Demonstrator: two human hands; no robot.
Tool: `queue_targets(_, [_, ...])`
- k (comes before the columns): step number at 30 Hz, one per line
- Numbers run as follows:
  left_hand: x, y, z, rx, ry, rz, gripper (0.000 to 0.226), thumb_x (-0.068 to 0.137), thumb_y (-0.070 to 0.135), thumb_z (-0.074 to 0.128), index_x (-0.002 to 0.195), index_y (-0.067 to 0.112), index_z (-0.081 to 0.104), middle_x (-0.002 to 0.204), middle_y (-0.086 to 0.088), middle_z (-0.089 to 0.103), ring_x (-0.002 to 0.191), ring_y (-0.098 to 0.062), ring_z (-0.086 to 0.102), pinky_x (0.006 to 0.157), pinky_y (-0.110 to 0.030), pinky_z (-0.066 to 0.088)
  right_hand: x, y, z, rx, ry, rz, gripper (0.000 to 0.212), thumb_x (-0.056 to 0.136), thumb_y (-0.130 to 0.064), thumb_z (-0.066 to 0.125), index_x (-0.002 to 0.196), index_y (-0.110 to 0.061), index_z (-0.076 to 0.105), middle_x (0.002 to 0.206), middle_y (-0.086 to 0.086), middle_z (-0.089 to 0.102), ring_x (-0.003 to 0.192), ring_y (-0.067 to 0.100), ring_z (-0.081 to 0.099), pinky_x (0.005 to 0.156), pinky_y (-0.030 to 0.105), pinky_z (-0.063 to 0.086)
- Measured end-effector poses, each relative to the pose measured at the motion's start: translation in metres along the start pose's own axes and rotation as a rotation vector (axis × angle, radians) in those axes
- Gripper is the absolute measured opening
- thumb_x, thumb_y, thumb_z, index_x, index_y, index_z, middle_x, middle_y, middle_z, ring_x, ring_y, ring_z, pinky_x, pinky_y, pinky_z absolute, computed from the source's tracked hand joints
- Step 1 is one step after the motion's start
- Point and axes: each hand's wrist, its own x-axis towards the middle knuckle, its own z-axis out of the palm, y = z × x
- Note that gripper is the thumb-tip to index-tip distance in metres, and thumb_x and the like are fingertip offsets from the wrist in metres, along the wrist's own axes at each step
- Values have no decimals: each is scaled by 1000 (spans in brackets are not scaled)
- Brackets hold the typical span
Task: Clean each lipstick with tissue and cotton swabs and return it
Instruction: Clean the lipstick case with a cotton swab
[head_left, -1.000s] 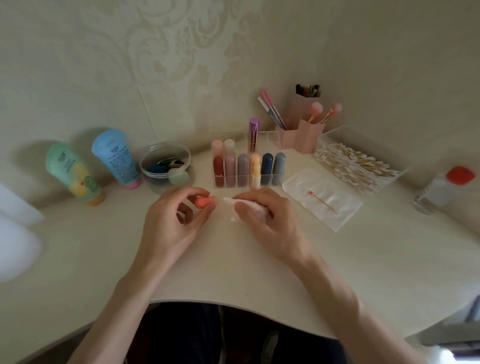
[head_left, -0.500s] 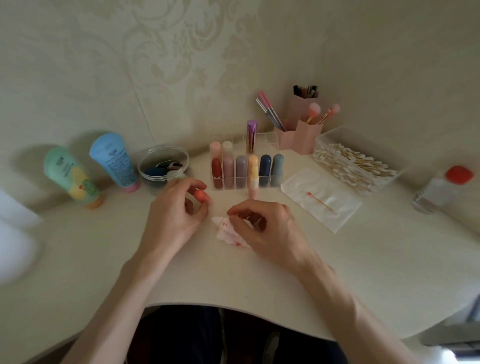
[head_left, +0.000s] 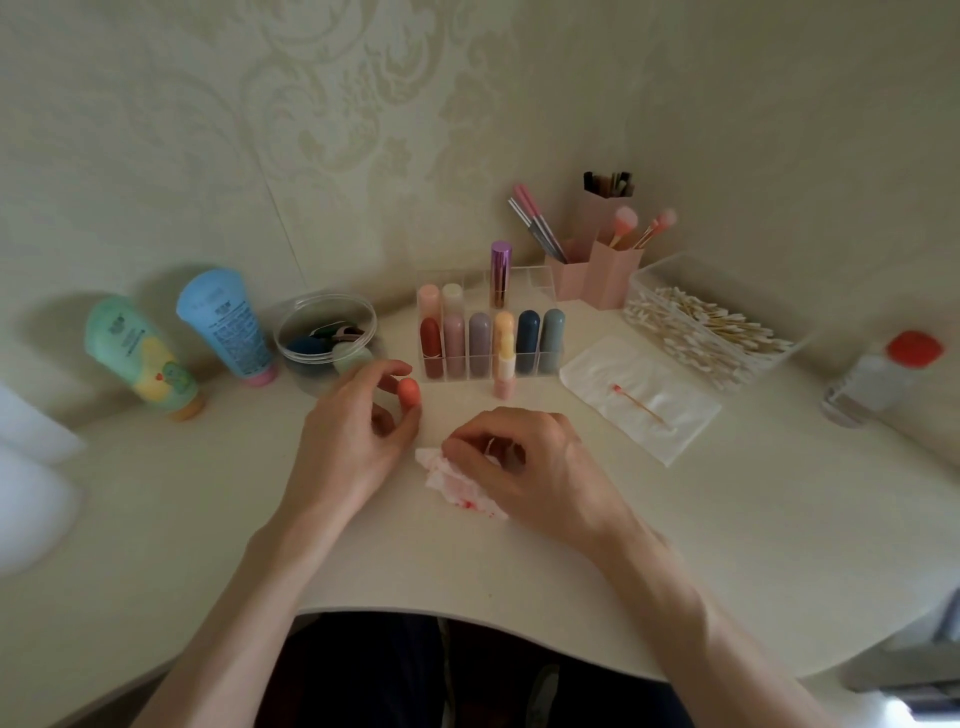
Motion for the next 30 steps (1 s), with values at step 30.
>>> queue_targets(30, [15, 62, 59, 6, 19, -49, 19, 92, 47, 73, 94, 28, 74, 87, 12, 73, 85, -13, 68, 85, -44, 54, -4, 45, -59, -611, 485, 706, 24, 96, -33, 66, 109, -15, 74, 117, 15, 64, 115, 36, 52, 93, 41, 36])
